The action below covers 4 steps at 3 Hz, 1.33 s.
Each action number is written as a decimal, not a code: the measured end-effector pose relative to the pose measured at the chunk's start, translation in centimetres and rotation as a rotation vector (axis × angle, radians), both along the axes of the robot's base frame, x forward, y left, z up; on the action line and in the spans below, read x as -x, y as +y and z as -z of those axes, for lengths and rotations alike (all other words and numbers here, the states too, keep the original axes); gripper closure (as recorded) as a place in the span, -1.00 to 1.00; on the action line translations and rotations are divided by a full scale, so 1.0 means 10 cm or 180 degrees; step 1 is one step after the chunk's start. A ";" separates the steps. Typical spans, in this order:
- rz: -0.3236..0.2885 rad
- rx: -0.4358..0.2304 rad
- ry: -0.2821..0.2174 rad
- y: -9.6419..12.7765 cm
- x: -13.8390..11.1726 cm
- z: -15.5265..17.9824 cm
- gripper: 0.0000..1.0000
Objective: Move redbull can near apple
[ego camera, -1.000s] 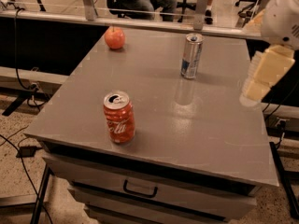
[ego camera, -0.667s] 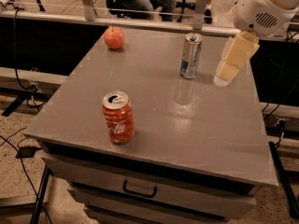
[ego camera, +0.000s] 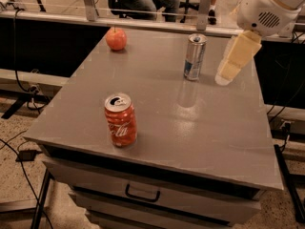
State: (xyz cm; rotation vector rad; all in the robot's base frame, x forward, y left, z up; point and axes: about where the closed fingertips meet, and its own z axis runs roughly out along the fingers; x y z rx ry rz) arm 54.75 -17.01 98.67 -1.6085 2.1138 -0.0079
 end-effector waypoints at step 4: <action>0.0239 -0.0407 -0.0199 0.12 -0.70 0.12 -1.00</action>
Offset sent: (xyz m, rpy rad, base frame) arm 0.0755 0.0093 -0.0072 0.1421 -0.0733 -0.0762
